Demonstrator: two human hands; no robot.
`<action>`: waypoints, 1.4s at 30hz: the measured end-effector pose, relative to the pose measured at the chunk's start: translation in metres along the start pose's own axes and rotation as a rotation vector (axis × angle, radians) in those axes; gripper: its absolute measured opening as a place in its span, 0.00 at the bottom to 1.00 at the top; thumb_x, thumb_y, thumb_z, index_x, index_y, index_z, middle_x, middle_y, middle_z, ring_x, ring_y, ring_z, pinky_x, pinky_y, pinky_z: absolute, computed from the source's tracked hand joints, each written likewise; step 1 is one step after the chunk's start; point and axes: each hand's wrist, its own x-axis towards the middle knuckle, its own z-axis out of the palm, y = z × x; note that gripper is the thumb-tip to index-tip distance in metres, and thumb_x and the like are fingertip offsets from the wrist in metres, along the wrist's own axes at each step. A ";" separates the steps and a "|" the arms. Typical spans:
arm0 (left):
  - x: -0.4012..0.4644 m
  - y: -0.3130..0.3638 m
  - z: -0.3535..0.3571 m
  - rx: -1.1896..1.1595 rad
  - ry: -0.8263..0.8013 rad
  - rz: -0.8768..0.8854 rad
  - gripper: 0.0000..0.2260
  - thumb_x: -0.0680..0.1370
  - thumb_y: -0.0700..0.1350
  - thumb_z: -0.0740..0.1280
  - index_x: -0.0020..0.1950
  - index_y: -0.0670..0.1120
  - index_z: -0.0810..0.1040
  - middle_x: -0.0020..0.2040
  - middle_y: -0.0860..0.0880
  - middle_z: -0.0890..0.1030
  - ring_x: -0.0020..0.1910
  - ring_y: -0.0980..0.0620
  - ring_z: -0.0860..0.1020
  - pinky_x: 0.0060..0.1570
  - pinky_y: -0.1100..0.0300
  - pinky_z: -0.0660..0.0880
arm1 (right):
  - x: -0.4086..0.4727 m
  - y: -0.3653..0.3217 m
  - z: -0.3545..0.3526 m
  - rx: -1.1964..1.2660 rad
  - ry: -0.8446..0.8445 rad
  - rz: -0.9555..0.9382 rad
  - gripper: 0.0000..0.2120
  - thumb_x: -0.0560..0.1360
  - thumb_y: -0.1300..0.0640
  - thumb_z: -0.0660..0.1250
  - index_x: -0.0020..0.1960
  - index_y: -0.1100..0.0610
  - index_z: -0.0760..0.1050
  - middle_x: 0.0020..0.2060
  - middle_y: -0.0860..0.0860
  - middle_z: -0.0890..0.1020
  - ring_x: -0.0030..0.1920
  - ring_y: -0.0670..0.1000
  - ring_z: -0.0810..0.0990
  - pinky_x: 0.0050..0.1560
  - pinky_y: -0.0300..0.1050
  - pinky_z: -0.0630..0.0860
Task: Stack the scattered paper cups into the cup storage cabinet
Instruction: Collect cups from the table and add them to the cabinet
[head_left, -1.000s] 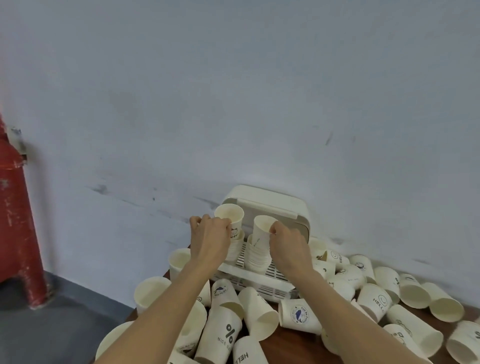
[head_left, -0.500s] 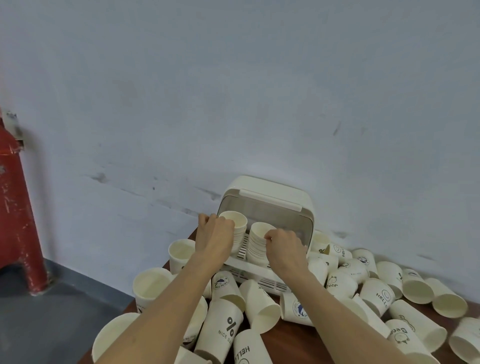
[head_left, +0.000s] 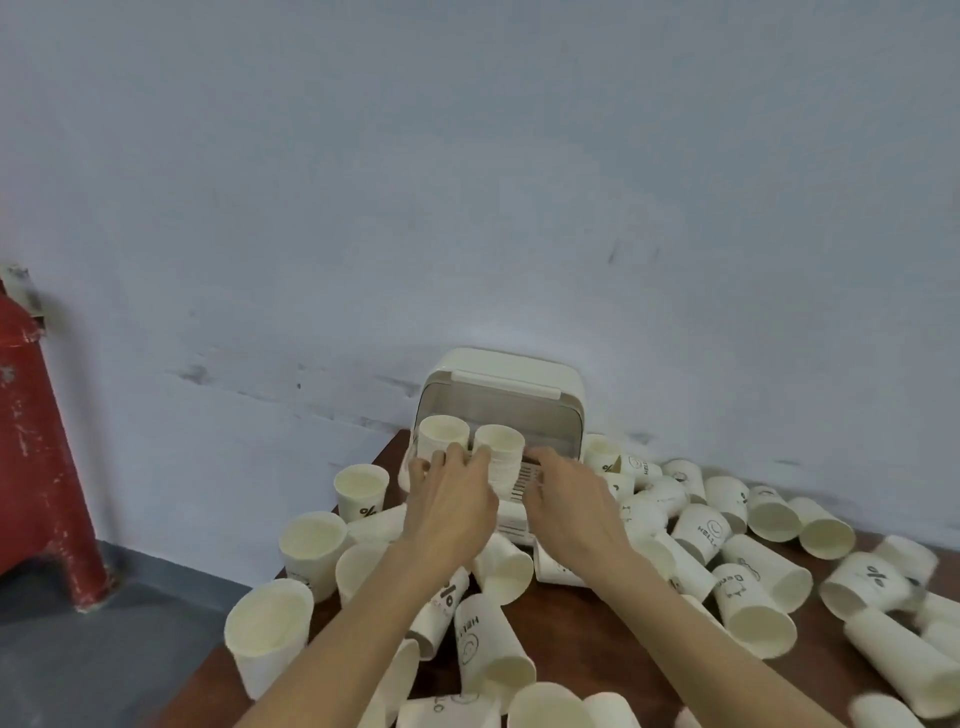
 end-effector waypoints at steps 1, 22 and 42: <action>-0.009 0.009 -0.008 -0.023 0.006 0.017 0.19 0.79 0.46 0.57 0.70 0.50 0.65 0.61 0.46 0.73 0.60 0.45 0.70 0.61 0.49 0.63 | -0.013 0.002 -0.011 0.003 0.017 -0.002 0.15 0.76 0.59 0.57 0.62 0.53 0.72 0.47 0.50 0.80 0.49 0.54 0.78 0.44 0.49 0.73; -0.176 0.248 -0.020 -0.585 0.071 0.335 0.16 0.79 0.45 0.61 0.66 0.49 0.74 0.59 0.49 0.75 0.58 0.50 0.73 0.56 0.53 0.72 | -0.276 0.122 -0.164 0.146 0.248 0.285 0.19 0.76 0.55 0.63 0.67 0.49 0.71 0.50 0.44 0.81 0.48 0.45 0.78 0.50 0.44 0.75; -0.239 0.355 0.046 -0.527 -0.207 0.416 0.14 0.78 0.48 0.59 0.62 0.54 0.76 0.59 0.54 0.73 0.55 0.54 0.74 0.51 0.57 0.73 | -0.367 0.225 -0.186 0.162 0.140 0.567 0.21 0.77 0.59 0.60 0.70 0.53 0.69 0.51 0.48 0.80 0.52 0.48 0.78 0.54 0.42 0.74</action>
